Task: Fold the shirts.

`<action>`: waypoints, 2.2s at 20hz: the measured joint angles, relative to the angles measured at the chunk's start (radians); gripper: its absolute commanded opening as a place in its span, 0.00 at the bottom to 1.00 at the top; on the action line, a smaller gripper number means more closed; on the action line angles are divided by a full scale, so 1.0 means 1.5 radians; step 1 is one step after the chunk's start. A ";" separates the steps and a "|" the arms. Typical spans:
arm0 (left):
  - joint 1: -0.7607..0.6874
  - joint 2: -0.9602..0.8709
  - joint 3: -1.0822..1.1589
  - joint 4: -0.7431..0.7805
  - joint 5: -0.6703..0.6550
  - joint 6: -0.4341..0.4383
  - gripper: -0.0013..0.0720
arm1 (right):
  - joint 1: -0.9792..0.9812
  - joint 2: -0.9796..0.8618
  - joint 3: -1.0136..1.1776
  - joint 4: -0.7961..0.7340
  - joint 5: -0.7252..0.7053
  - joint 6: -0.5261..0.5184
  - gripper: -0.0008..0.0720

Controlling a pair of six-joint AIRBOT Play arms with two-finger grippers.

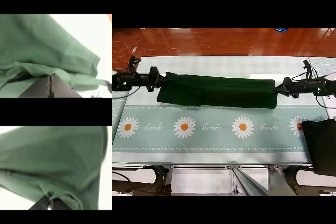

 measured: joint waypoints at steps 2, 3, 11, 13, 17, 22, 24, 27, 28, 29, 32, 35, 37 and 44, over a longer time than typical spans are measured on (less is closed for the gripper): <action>-0.012 -0.050 0.063 -0.001 0.008 -0.022 0.04 | 0.001 -0.042 0.043 0.001 -0.003 0.004 0.05; -0.017 -0.071 0.087 -0.001 0.010 -0.030 0.04 | 0.002 -0.063 0.064 0.002 -0.005 0.005 0.05; -0.019 -0.187 0.173 -0.001 -0.002 -0.057 0.71 | -0.002 -0.159 0.137 0.030 -0.058 0.015 0.58; 0.017 -0.188 0.209 0.001 -0.045 -0.068 0.71 | -0.033 -0.152 0.154 0.030 -0.035 0.022 0.58; 0.092 -0.123 0.273 0.062 -0.136 -0.078 0.71 | -0.119 -0.092 0.167 -0.009 0.062 0.041 0.58; 0.085 0.074 0.188 0.266 -0.104 -0.075 0.71 | -0.164 0.009 0.070 -0.126 0.049 0.085 0.58; 0.046 0.167 0.076 0.304 -0.042 -0.075 0.71 | -0.155 0.031 0.007 -0.133 0.002 0.099 0.58; -0.036 0.274 -0.104 0.338 0.055 -0.075 0.71 | -0.117 0.038 -0.058 -0.123 -0.068 0.110 0.58; -0.062 0.293 -0.151 0.344 0.078 -0.075 0.71 | -0.102 0.033 -0.068 -0.117 -0.084 0.112 0.58; -0.090 0.307 -0.193 0.348 0.097 -0.078 0.71 | -0.088 0.026 -0.071 -0.106 -0.098 0.111 0.59; -0.150 0.321 -0.267 0.356 0.135 -0.086 0.71 | -0.049 -0.011 -0.055 -0.082 -0.122 0.106 0.59; -0.180 0.324 -0.296 0.357 0.157 -0.093 0.71 | -0.016 -0.062 -0.019 -0.062 -0.128 0.105 0.59; -0.188 0.325 -0.304 0.354 0.168 -0.098 0.71 | 0.006 -0.102 0.007 -0.047 -0.127 0.109 0.58; -0.197 0.326 -0.312 0.308 0.182 -0.106 0.04 | 0.077 -0.159 0.118 -0.014 -0.058 0.072 0.05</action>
